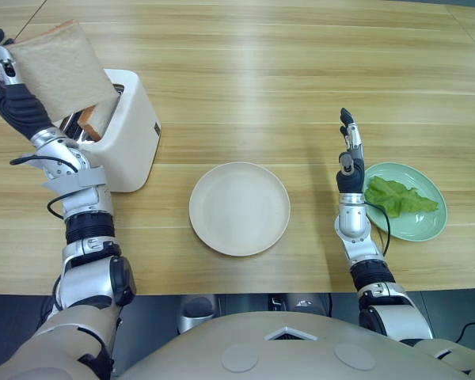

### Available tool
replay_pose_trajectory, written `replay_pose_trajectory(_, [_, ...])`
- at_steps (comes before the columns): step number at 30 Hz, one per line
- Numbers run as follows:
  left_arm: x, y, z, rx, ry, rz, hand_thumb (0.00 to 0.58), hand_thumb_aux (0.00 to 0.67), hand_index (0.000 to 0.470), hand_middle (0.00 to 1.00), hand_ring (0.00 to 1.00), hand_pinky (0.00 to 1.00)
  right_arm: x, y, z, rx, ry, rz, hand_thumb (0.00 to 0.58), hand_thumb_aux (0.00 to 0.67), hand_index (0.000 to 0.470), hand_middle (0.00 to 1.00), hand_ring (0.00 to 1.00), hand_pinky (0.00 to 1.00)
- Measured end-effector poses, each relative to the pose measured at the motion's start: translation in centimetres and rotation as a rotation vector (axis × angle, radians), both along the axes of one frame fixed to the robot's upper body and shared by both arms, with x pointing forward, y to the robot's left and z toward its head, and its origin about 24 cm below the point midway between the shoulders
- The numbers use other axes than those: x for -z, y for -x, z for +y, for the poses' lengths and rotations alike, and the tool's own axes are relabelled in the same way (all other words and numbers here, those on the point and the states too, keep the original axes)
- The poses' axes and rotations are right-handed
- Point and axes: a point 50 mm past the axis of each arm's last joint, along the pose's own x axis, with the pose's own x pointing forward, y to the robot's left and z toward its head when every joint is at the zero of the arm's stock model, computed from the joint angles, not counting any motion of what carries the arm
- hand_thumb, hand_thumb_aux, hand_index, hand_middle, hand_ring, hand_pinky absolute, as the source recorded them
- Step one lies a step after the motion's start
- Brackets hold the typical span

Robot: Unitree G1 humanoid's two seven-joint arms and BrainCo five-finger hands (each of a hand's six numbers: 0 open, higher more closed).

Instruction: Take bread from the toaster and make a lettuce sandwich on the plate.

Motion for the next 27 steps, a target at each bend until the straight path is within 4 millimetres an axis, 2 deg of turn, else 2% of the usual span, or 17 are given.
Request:
replay_pose_trajectory(5, [0.3, 0.3, 0.0, 0.086, 0.088, -0.008, 0.580, 0.670, 0.460, 0.30, 0.30, 0.30, 0.0, 0.0, 0.0, -0.001, 0.000, -0.002, 0.000, 0.000, 0.000, 0.00, 0.00, 0.00])
replay_pose_trajectory(6, [0.3, 0.4, -0.2, 0.119, 0.104, -0.015, 0.580, 0.670, 0.460, 0.36, 0.36, 0.36, 0.0, 0.0, 0.0, -0.001, 0.000, -0.002, 0.000, 0.000, 0.000, 0.00, 0.00, 0.00])
replay_pose_trajectory(7, [0.4, 0.7, -0.8, 0.167, 0.115, -0.023, 0.580, 0.670, 0.460, 0.48, 0.48, 0.48, 0.0, 0.0, 0.0, -0.001, 0.000, -0.001, 0.000, 0.000, 0.000, 0.00, 0.00, 0.00])
replay_pose_trajectory(8, [0.5, 0.8, -1.4, 0.208, 0.119, -0.023, 0.580, 0.670, 0.460, 0.48, 0.48, 0.48, -0.1, -0.1, 0.0, -0.001, 0.000, -0.002, 0.000, 0.000, 0.000, 0.00, 0.00, 0.00])
replay_pose_trajectory(9, [0.5, 1.2, -2.1, 0.263, 0.113, -0.026, 0.580, 0.670, 0.460, 0.92, 0.92, 0.92, -0.1, -0.1, 0.1, -0.002, -0.001, -0.002, 0.000, 0.000, 0.000, 0.00, 0.00, 0.00])
replay_pose_trajectory(10, [0.4, 1.5, -3.2, 0.330, 0.087, -0.028, 0.580, 0.670, 0.460, 1.00, 1.00, 1.00, -0.1, -0.1, 0.0, -0.001, 0.000, -0.002, 0.000, 0.000, 0.000, 0.00, 0.00, 0.00])
replay_pose_trajectory(15, [0.9, 2.6, -8.3, 0.600, 0.027, -0.003, 0.580, 0.670, 0.460, 1.00, 1.00, 1.00, -0.1, -0.2, 0.1, -0.004, 0.000, -0.002, 0.000, 0.000, 0.000, 0.00, 0.00, 0.00])
replay_pose_trajectory(22, [-0.2, 5.2, -10.9, 0.736, -0.054, -0.056, 0.580, 0.670, 0.460, 1.00, 1.00, 1.00, 0.1, -0.5, 0.2, -0.009, 0.002, 0.012, 0.000, 0.000, 0.000, 0.00, 0.00, 0.00])
replay_pose_trajectory(24, [0.0, 5.6, -11.7, 0.777, -0.064, -0.052, 0.580, 0.670, 0.460, 1.00, 1.00, 1.00, 0.0, -0.6, 0.4, -0.014, -0.001, 0.006, 0.000, 0.000, 0.000, 0.00, 0.00, 0.00])
replay_pose_trajectory(27, [1.5, 6.6, -13.5, 0.868, -0.033, 0.004, 0.580, 0.670, 0.460, 1.00, 1.00, 1.00, -0.3, -0.9, 0.6, -0.020, -0.001, -0.003, 0.000, 0.000, 0.000, 0.00, 0.00, 0.00])
